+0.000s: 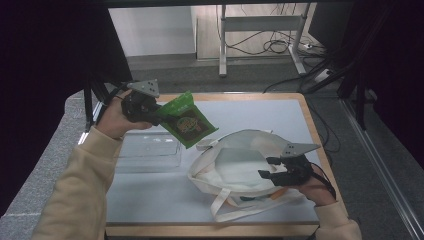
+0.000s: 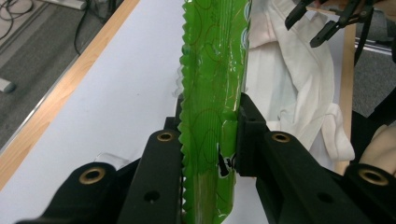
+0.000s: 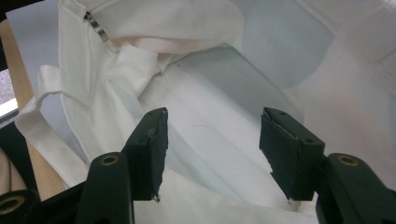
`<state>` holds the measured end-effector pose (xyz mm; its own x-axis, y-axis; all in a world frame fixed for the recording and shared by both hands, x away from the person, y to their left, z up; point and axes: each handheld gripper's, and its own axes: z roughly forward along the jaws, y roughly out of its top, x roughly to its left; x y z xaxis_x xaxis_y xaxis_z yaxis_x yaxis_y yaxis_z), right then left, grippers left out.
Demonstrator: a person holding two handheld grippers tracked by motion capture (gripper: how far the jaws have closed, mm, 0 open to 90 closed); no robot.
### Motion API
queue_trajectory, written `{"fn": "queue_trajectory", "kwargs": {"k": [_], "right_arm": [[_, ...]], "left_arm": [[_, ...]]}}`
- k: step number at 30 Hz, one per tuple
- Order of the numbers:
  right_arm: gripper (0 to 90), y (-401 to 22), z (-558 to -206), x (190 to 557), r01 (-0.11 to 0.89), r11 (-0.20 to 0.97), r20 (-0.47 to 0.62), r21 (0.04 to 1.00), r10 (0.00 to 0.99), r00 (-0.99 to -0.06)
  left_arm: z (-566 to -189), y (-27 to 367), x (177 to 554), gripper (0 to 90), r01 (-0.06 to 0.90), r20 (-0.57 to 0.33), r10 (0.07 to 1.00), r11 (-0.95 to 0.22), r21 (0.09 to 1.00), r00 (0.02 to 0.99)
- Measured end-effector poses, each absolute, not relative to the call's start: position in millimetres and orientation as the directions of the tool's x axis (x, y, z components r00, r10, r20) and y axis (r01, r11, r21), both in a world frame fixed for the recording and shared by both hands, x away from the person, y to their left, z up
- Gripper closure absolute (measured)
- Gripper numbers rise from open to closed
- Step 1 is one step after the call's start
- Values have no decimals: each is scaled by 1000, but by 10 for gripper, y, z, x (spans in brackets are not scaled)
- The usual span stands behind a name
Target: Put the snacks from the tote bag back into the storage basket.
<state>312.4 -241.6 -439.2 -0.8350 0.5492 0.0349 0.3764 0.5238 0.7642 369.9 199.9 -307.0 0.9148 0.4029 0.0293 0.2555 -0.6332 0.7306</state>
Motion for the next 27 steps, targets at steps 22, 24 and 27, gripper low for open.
{"fn": "queue_trajectory", "kwargs": {"k": [22,24,27], "right_arm": [[413,-2408,-4405,3125,378,531,36,758,546,-837],[413,-2413,-4403,3126,379,530,36,759,546,-837],[413,-2421,-4401,3126,379,528,36,760,548,-836]], "left_arm": [[-3177,2262,3835,760,312,17,459,-630,711,888],[-3184,2280,3848,760,318,13,466,-625,713,885],[-3190,2309,3867,760,324,16,474,-624,711,880]]}}
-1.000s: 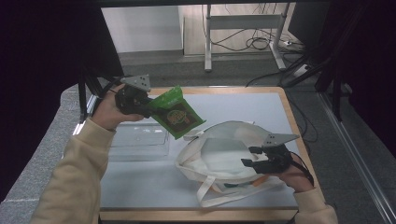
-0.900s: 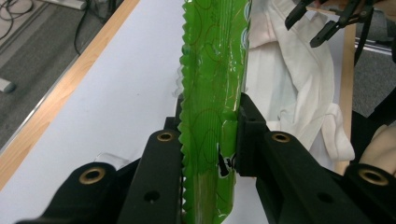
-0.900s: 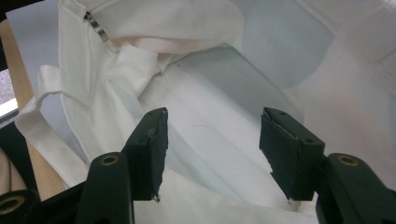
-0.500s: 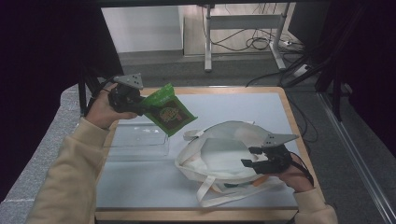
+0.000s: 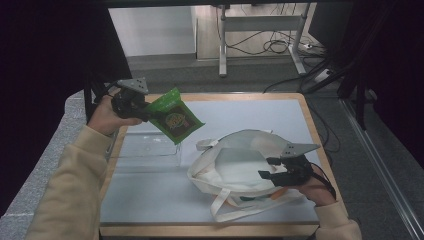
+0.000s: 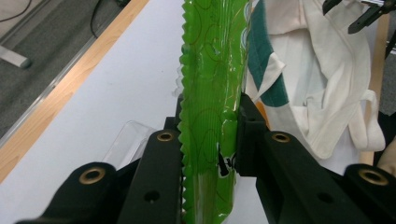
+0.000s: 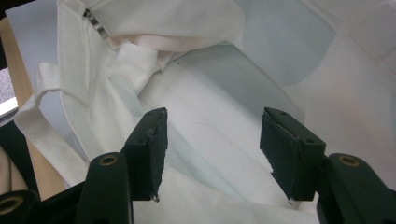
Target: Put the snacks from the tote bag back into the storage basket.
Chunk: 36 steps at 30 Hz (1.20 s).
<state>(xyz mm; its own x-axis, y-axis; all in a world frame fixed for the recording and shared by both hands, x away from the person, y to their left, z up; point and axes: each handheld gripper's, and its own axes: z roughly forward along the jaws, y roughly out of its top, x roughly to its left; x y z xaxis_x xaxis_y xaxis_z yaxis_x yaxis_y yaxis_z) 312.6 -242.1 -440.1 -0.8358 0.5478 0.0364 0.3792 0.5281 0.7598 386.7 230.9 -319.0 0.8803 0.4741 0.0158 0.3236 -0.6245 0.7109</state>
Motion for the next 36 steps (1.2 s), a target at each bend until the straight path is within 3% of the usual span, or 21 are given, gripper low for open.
{"fn": "queue_trajectory", "kwargs": {"k": [36], "right_arm": [[410,-2416,-4415,3133,382,532,37,755,548,-836]], "left_arm": [[-3198,2616,4029,761,391,13,551,-609,690,834]]}}
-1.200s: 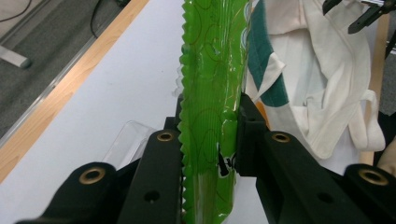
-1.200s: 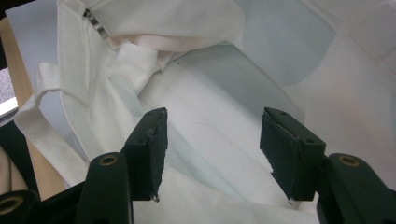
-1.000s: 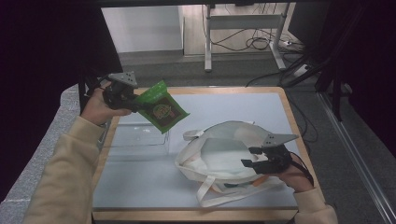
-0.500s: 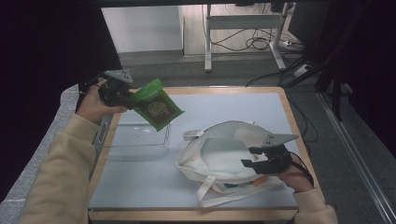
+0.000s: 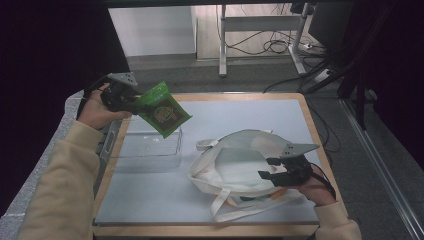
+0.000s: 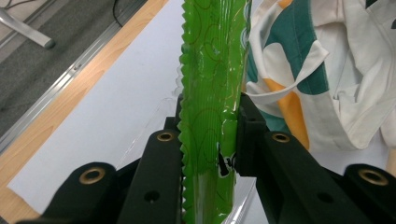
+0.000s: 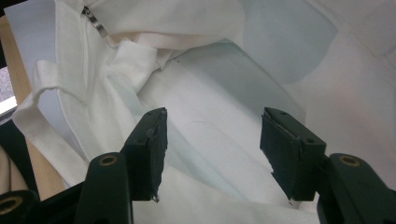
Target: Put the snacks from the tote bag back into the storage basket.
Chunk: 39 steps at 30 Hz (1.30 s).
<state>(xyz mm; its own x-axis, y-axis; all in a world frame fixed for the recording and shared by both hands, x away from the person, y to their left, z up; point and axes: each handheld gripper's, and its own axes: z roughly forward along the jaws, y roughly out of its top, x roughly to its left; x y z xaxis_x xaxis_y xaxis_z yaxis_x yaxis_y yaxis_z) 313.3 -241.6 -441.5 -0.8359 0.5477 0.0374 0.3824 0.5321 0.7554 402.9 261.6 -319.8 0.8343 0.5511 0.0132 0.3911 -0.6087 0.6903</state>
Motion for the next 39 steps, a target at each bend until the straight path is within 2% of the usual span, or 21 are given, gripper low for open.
{"fn": "queue_trajectory", "kwargs": {"k": [21,32,39], "right_arm": [[406,-2396,-4422,3136,384,532,46,755,542,-839],[406,-2387,-4439,3136,389,535,48,749,542,-839],[405,-2379,-4449,3147,390,536,49,749,543,-838]], "left_arm": [[-3355,2641,4257,761,416,15,558,-636,650,829],[-3466,2730,4249,761,420,40,561,-664,619,827],[-3584,2809,4267,761,439,18,569,-654,615,822]]}}
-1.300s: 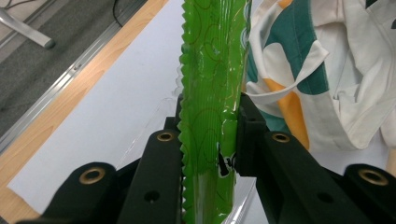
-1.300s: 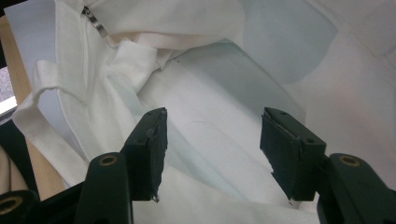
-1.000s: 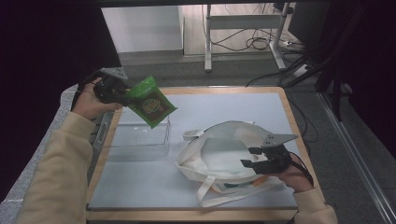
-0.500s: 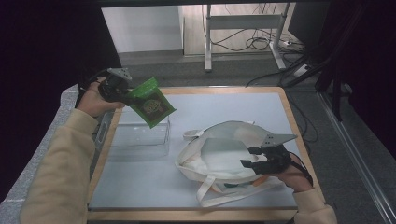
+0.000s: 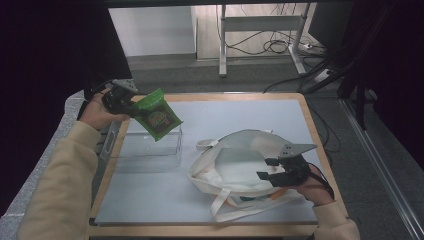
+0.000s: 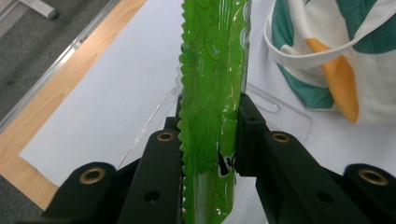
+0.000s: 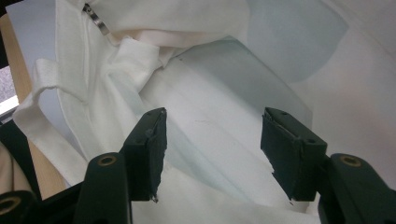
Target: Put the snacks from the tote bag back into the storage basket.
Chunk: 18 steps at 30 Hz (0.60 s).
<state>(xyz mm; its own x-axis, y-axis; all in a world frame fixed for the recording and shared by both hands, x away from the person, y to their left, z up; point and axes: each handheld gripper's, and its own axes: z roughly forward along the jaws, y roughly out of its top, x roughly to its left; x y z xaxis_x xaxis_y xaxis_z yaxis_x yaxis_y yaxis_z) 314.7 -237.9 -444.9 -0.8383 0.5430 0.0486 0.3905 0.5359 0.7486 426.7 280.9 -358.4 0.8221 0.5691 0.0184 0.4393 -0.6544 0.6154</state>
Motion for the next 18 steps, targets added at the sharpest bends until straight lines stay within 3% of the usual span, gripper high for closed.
{"fn": "queue_trajectory", "kwargs": {"k": [18], "right_arm": [[405,-2377,-4466,3152,393,541,47,744,544,-838]], "left_arm": [[-3794,2900,4329,761,466,14,576,-675,572,818]]}}
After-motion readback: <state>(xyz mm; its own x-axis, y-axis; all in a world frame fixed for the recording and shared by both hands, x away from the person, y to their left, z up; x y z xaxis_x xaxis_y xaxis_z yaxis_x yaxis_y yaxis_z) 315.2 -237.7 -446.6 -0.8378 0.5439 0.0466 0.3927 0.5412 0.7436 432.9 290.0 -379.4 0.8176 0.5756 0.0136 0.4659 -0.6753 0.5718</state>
